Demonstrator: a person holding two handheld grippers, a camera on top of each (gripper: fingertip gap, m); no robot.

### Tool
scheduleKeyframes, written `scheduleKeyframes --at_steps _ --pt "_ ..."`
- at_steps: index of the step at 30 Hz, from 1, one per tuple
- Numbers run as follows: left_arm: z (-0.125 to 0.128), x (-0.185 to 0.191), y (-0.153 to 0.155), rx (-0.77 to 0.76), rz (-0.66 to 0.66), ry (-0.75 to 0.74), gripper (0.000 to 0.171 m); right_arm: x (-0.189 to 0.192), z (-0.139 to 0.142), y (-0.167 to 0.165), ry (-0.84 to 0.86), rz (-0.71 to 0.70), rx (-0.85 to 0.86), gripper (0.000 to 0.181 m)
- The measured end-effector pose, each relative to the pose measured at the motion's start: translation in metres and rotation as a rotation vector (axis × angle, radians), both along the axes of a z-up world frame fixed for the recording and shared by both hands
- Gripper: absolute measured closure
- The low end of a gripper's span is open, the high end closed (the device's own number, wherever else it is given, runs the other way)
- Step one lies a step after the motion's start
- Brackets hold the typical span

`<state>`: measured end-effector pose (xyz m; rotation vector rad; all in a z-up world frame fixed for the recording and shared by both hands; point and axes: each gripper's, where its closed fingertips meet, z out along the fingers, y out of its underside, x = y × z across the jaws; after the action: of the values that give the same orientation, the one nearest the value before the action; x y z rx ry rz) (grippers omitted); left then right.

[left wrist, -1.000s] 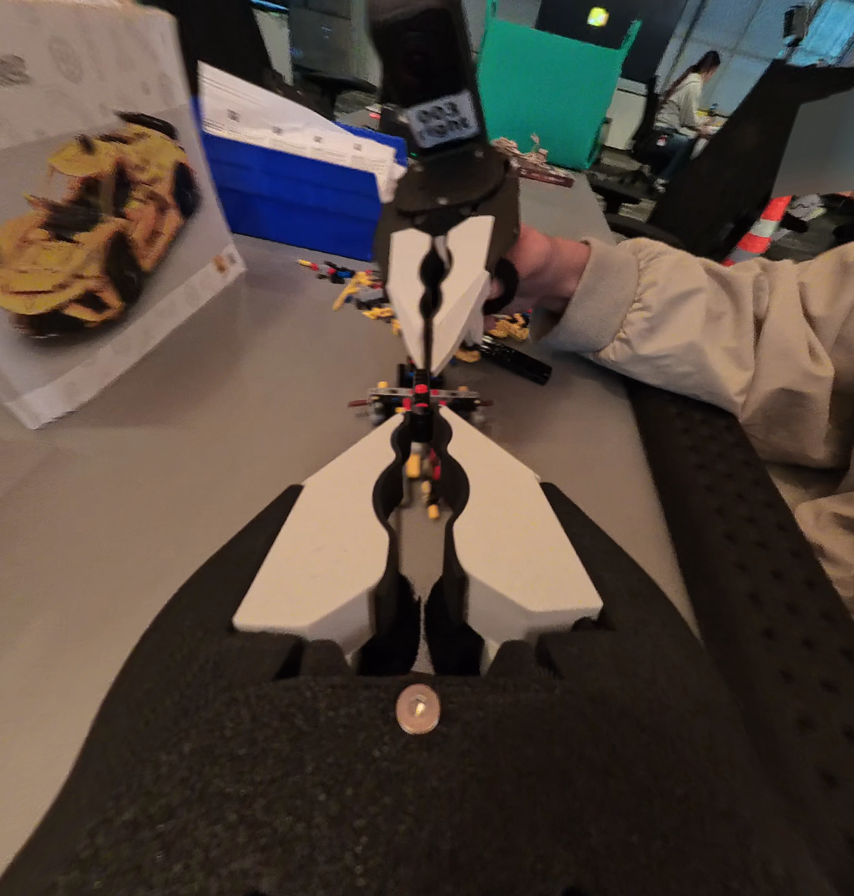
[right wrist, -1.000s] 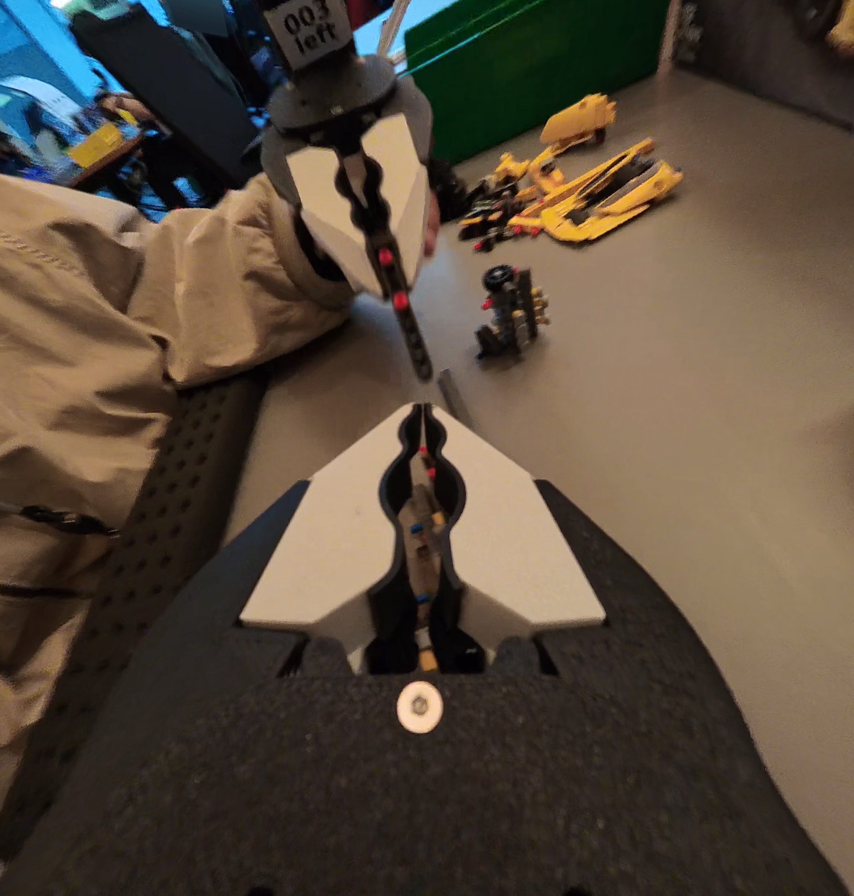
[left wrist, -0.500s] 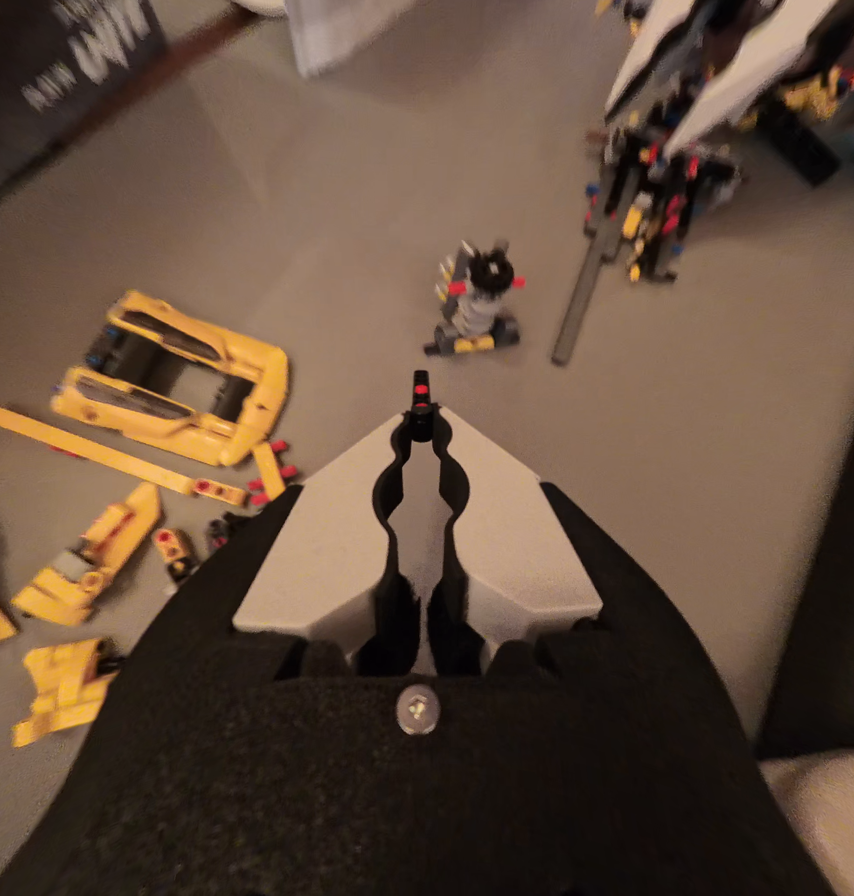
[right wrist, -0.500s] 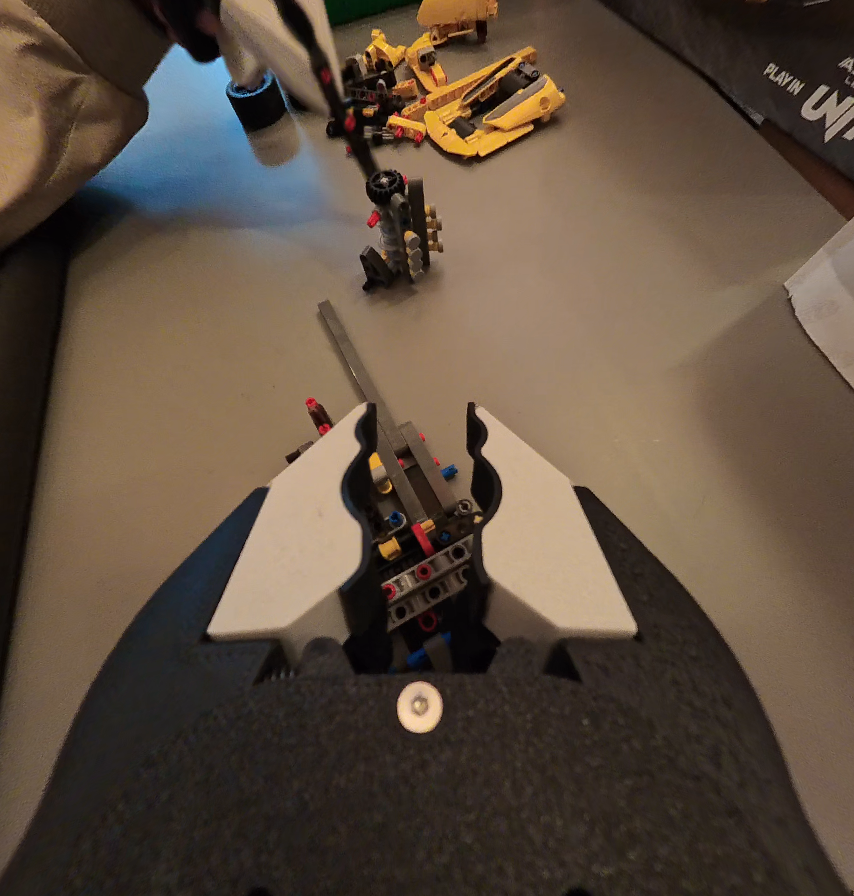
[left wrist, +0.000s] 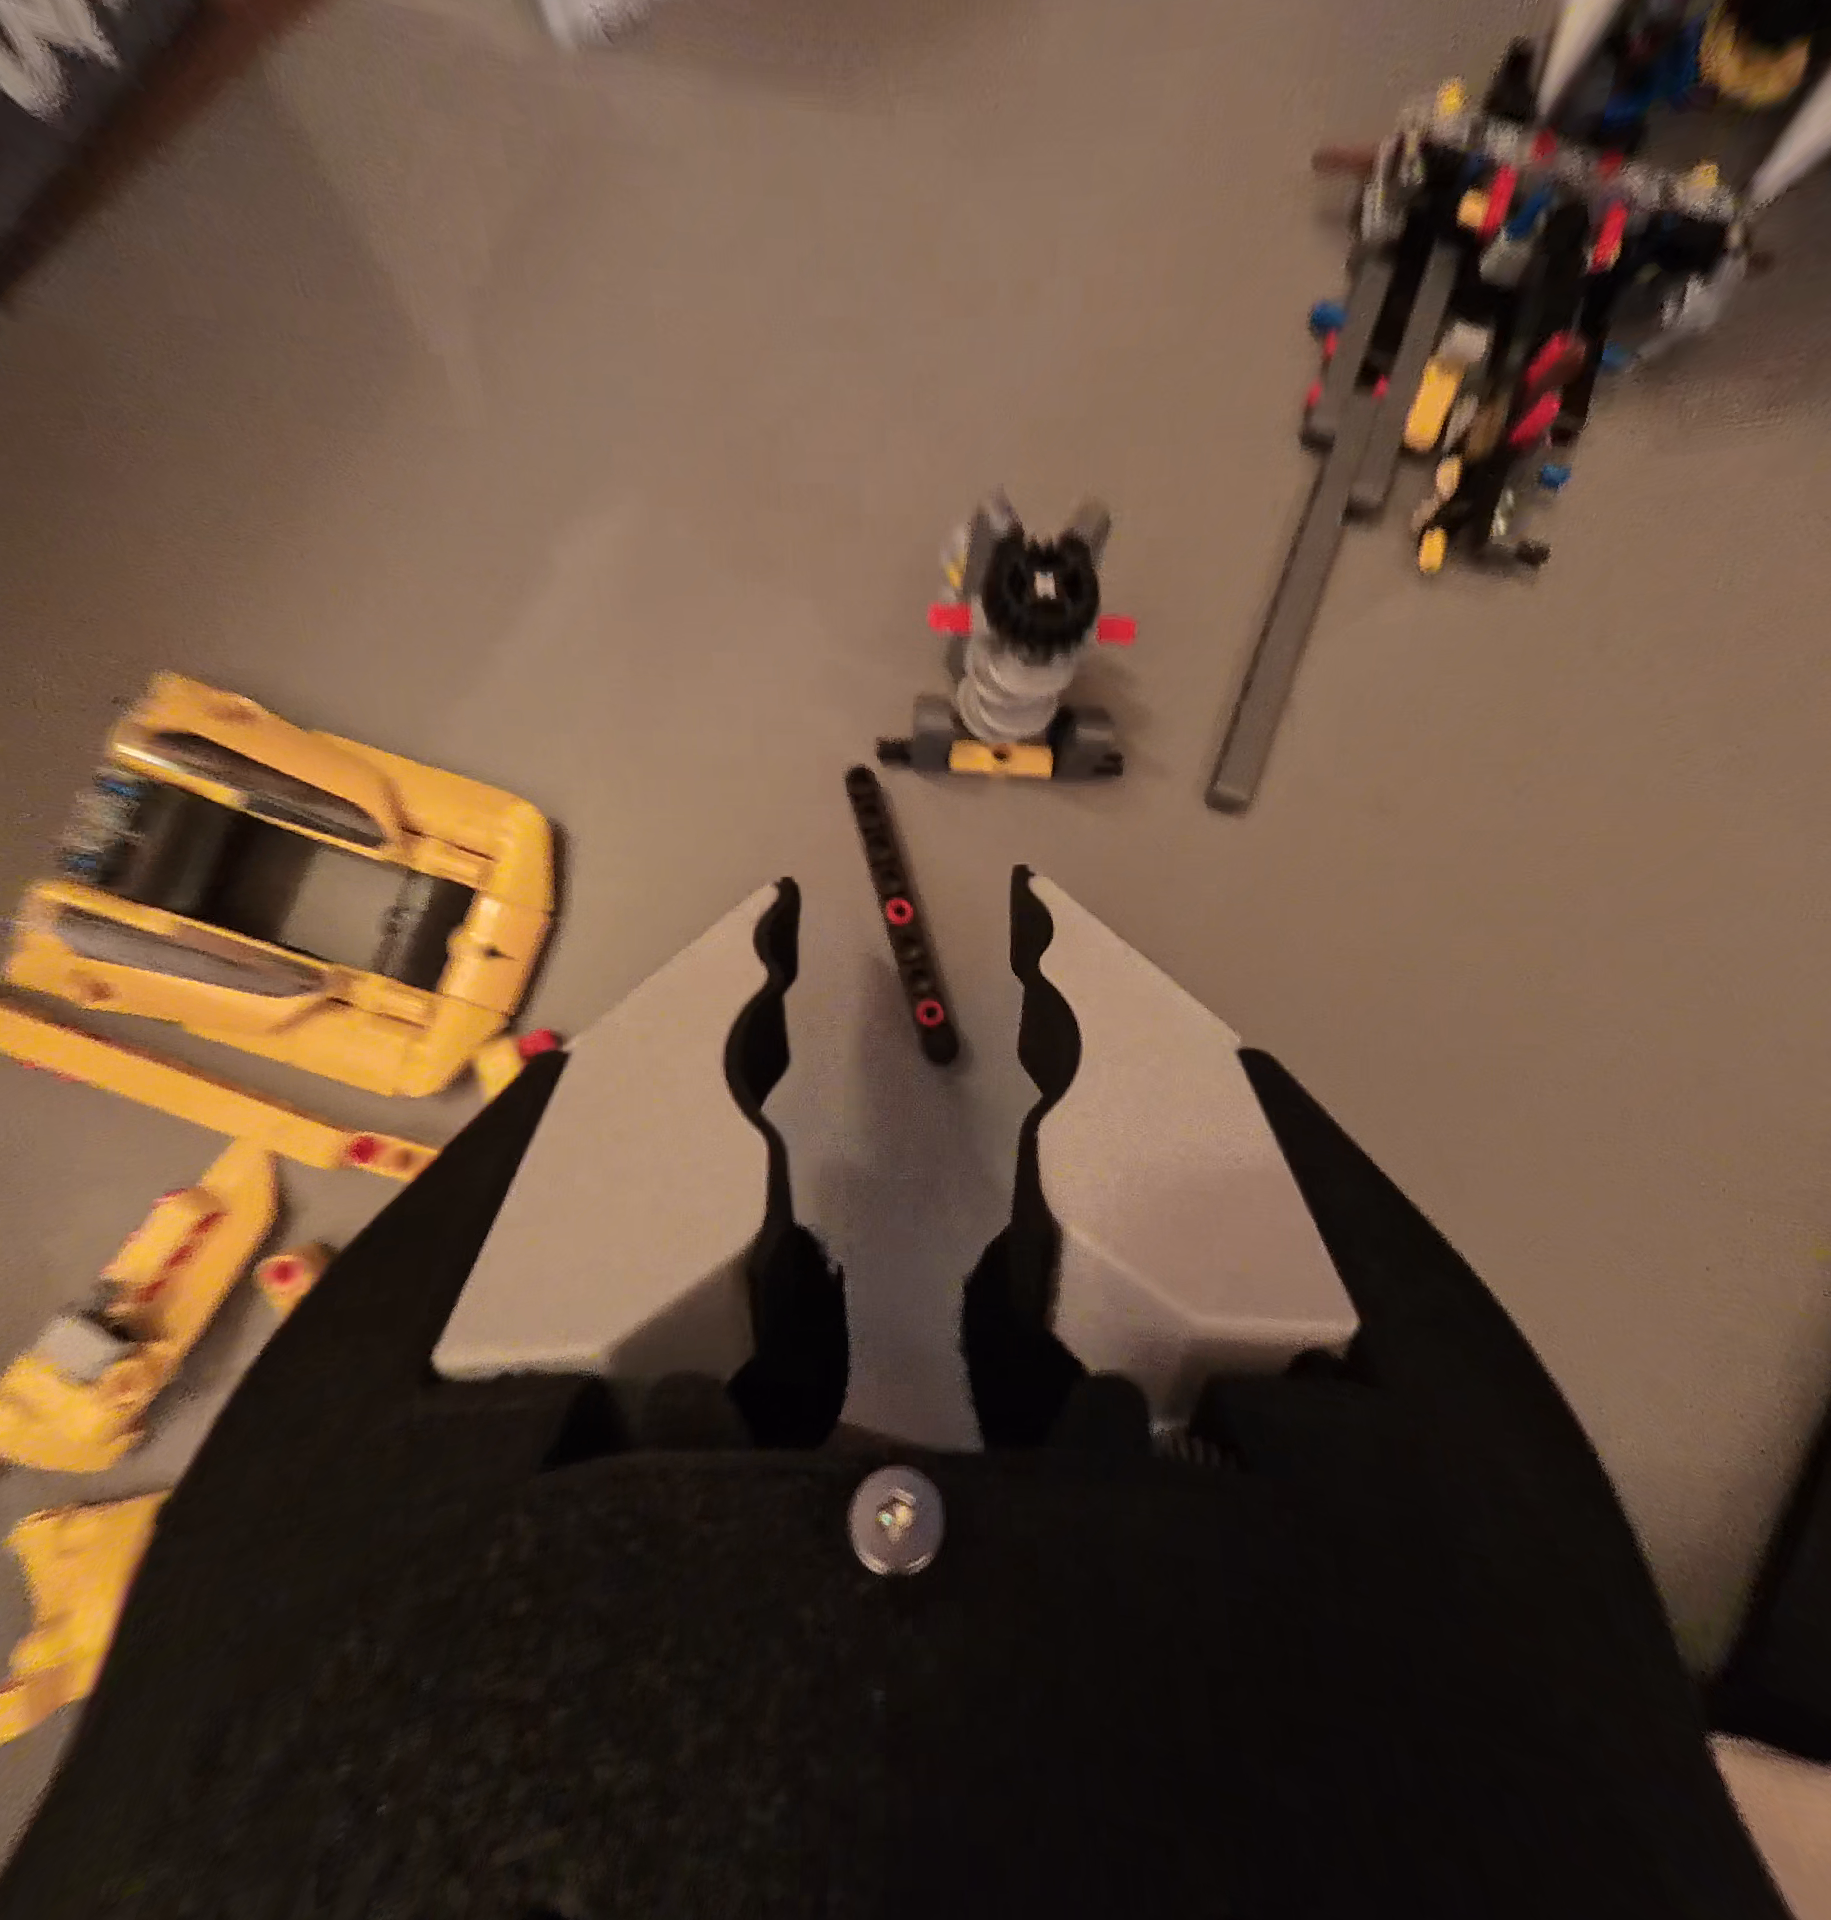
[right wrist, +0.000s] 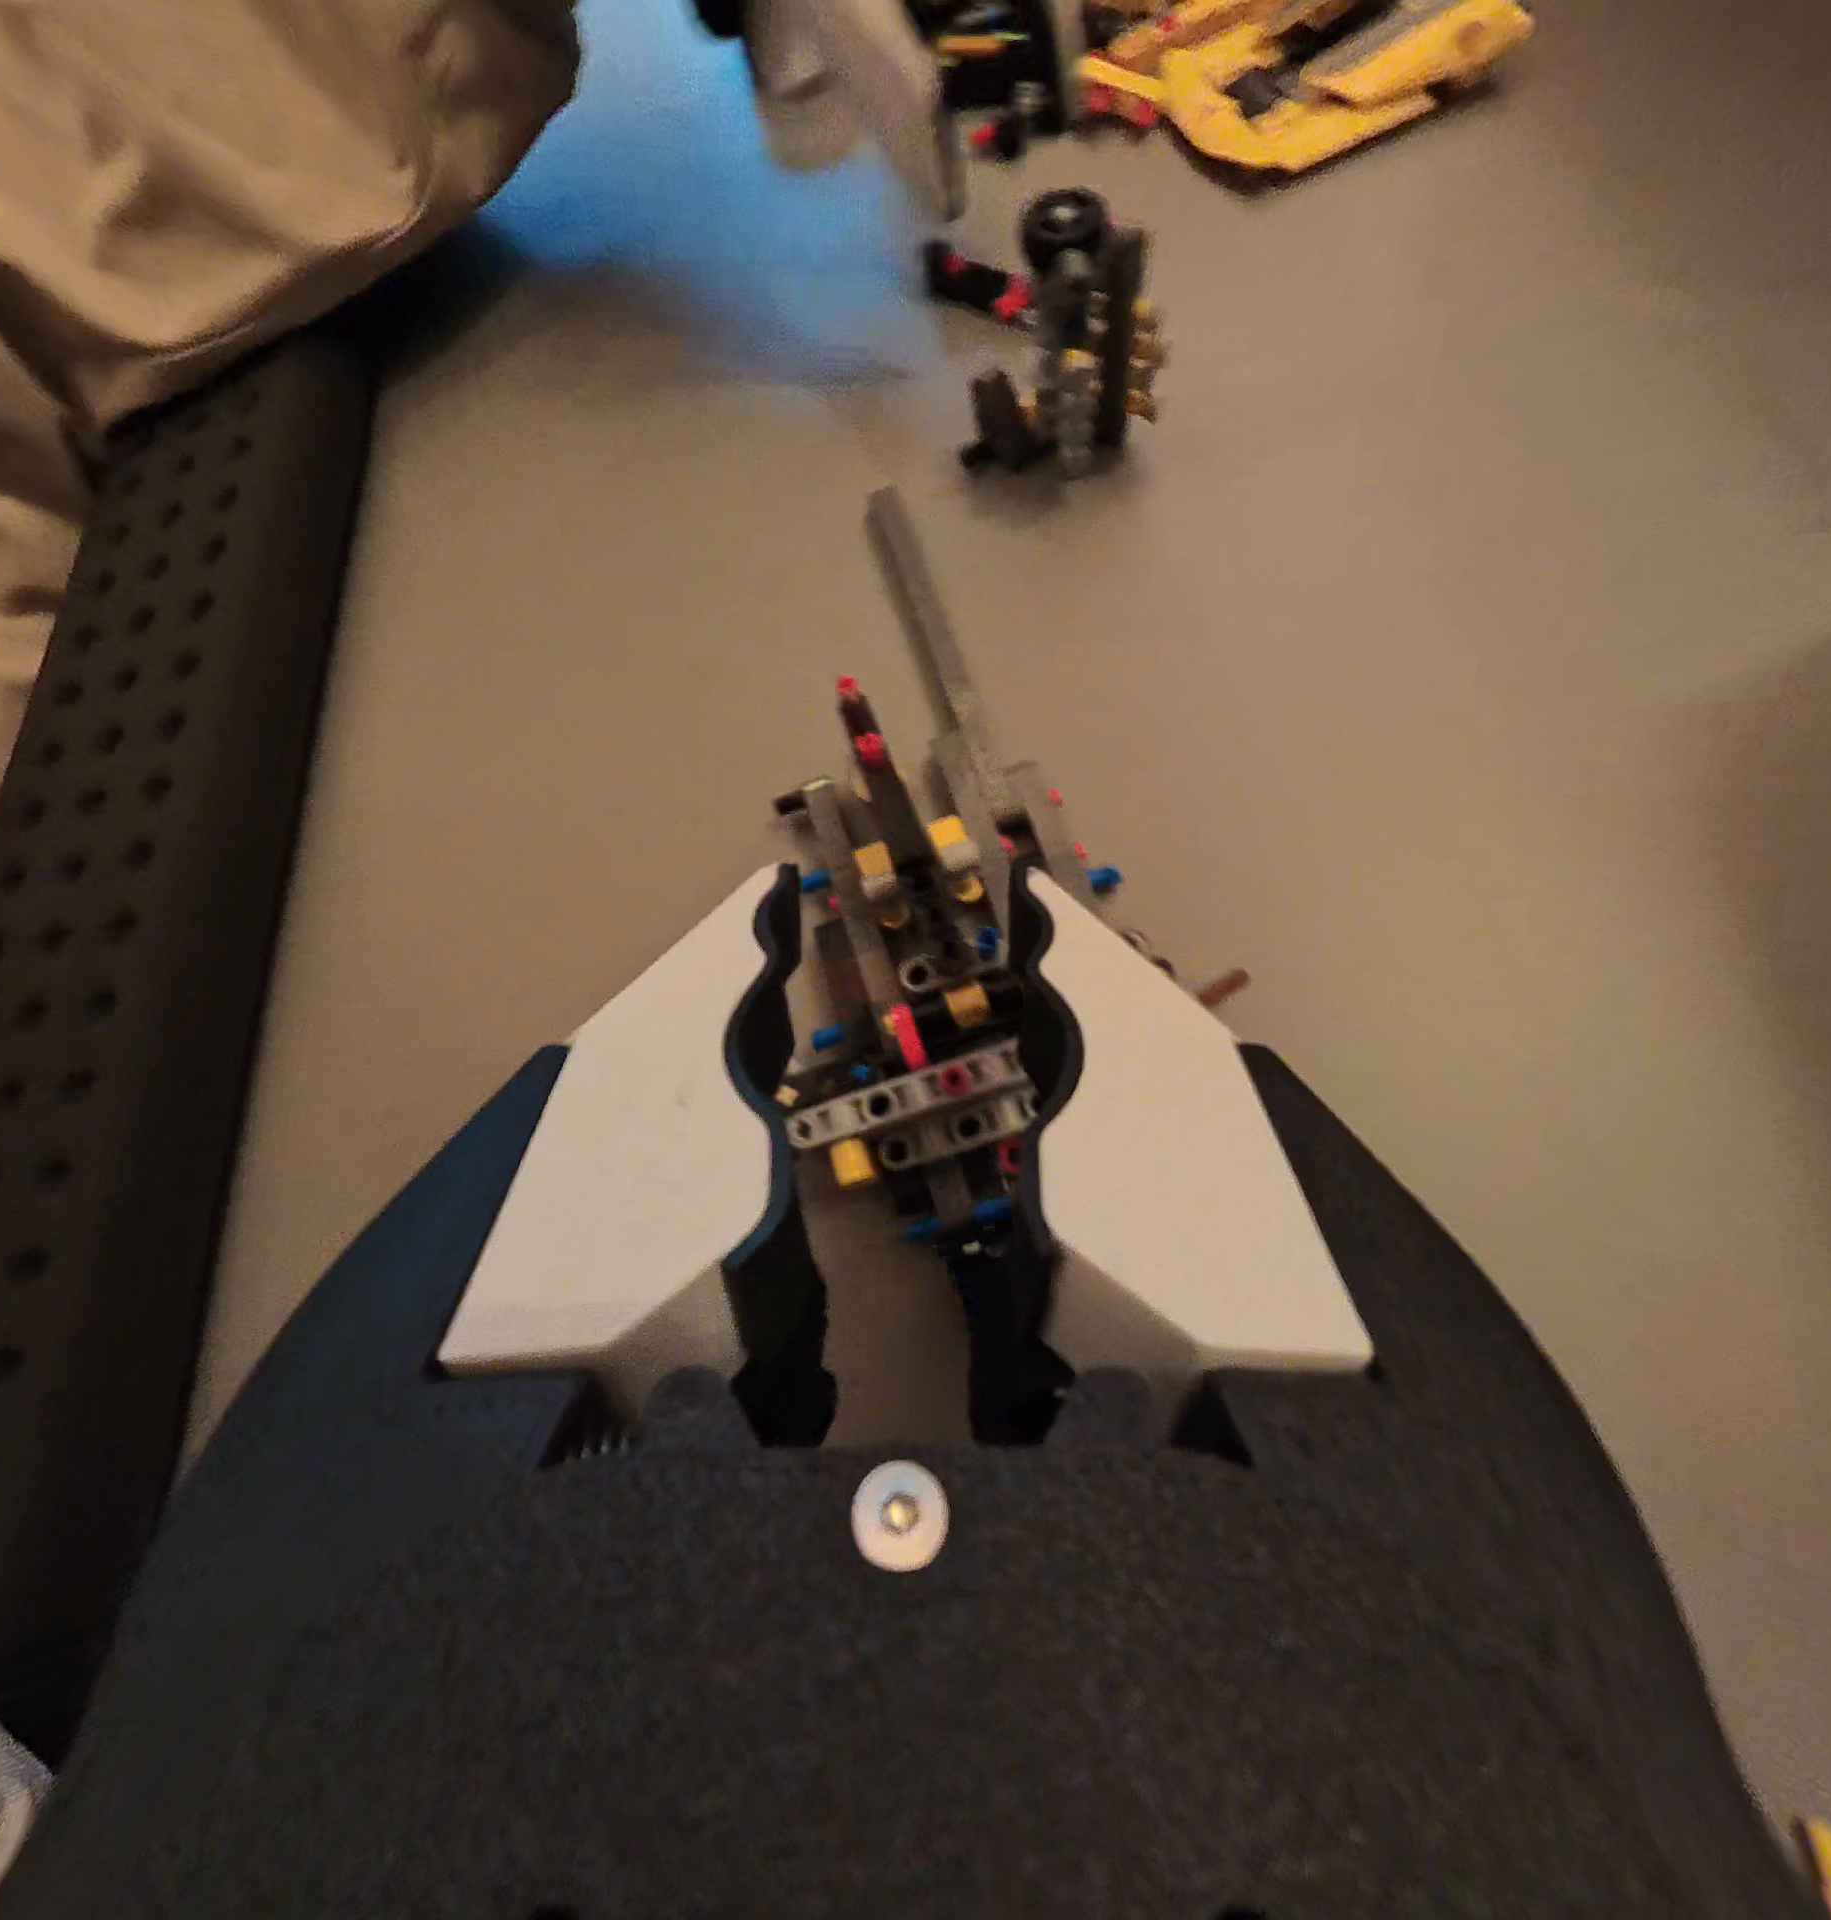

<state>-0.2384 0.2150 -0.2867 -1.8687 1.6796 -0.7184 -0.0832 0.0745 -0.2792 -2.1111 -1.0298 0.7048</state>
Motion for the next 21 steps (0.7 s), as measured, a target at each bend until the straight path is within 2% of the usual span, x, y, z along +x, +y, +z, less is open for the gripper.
scheduleKeyframes --at_steps 2,4,6,7,9,11,14,17,21 --pt "0.027 0.014 -0.002 0.056 0.000 -0.121 0.131 -0.010 -0.004 -0.002 -0.054 0.043 0.036 0.144" --pt "0.045 0.038 -0.032 0.034 -0.099 -0.234 0.131 -0.015 -0.013 0.001 -0.125 0.055 0.048 0.145" --pt "0.034 0.061 -0.074 -0.003 -0.238 -0.211 0.134 -0.019 -0.020 0.005 -0.155 0.063 0.055 0.154" --pt "0.021 0.072 -0.088 0.024 -0.276 -0.157 0.135 -0.020 -0.024 0.007 -0.176 0.064 0.059 0.155" --pt "-0.002 0.090 -0.108 0.089 -0.330 -0.082 0.135 -0.020 -0.028 0.009 -0.213 0.083 0.064 0.171" --pt "-0.013 0.108 -0.128 0.075 -0.373 -0.091 0.135 -0.020 -0.028 0.009 -0.205 0.091 0.070 0.172" --pt "-0.025 0.123 -0.138 0.057 -0.395 -0.080 0.140 -0.024 -0.020 0.008 -0.141 0.097 0.065 0.174" --pt "-0.030 0.131 -0.145 0.001 -0.408 -0.109 0.146 -0.018 -0.024 0.006 -0.143 0.077 0.013 0.173" --pt "-0.030 0.135 -0.149 -0.061 -0.407 -0.131 0.148 -0.025 -0.014 0.005 -0.038 0.080 0.016 0.167"
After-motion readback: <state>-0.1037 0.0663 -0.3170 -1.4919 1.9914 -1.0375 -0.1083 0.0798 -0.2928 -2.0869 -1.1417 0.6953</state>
